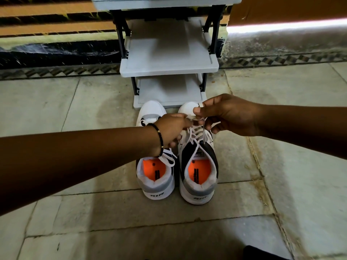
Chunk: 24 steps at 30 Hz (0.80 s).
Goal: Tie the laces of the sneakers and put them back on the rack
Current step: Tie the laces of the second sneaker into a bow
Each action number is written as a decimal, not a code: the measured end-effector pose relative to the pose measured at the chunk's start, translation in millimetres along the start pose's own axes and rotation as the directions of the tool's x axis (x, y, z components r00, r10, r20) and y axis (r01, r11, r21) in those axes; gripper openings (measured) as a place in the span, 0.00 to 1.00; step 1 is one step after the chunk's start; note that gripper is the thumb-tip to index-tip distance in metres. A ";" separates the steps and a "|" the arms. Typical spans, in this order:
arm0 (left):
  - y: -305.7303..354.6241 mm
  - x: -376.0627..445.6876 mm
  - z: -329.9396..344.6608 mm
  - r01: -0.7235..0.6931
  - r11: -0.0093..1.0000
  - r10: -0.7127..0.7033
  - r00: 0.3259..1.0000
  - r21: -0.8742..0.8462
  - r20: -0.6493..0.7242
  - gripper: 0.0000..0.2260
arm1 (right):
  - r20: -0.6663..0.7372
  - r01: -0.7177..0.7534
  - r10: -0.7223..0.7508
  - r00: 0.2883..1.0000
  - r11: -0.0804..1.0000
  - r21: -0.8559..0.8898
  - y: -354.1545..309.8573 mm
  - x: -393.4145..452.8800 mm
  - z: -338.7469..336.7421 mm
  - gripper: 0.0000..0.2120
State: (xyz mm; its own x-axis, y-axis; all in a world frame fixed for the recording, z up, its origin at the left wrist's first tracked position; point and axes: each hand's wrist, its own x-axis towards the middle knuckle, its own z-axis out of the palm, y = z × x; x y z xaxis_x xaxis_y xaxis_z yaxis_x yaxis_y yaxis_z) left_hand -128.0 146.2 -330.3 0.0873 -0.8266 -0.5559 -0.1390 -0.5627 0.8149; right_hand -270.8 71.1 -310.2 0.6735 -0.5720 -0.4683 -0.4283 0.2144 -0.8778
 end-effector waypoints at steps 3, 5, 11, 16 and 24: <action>4.1 -1.7 -9.0 0.019 0.964 -0.006 0.999 -0.264 0.050 0.06 | -0.029 0.006 -0.006 1.000 1.000 -0.013 -0.7 -2.3 -4.9 0.14; 6.1 -3.0 -16.4 0.022 0.949 0.004 0.997 -0.314 0.082 0.04 | -0.063 0.009 -0.009 0.998 1.000 -0.010 -1.0 -4.9 -7.9 0.15; -1.8 5.7 -39.4 -0.147 0.935 0.141 0.989 -0.322 -0.042 0.07 | -0.389 -0.130 0.053 0.920 0.976 -0.174 6.8 -4.4 -20.3 0.15; -13.4 21.7 -63.5 -0.165 0.985 0.173 0.952 0.055 -0.251 0.10 | -0.495 -0.312 0.158 0.854 0.918 -0.246 16.1 -1.9 -39.4 0.12; -38.1 32.5 -67.6 -0.035 0.718 0.300 0.917 0.695 -0.263 0.25 | -0.350 -0.221 -0.195 0.916 0.482 -0.848 38.2 -5.2 -43.3 0.19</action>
State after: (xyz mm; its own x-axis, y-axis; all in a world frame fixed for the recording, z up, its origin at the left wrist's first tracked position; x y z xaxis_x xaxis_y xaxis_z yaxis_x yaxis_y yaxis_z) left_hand -53.2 140.3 -368.3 0.2981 -0.9284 -0.2219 -0.7886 -0.3705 0.4908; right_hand -316.8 47.9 -336.9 0.4901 -0.8427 -0.2227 -0.8661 -0.4418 -0.2340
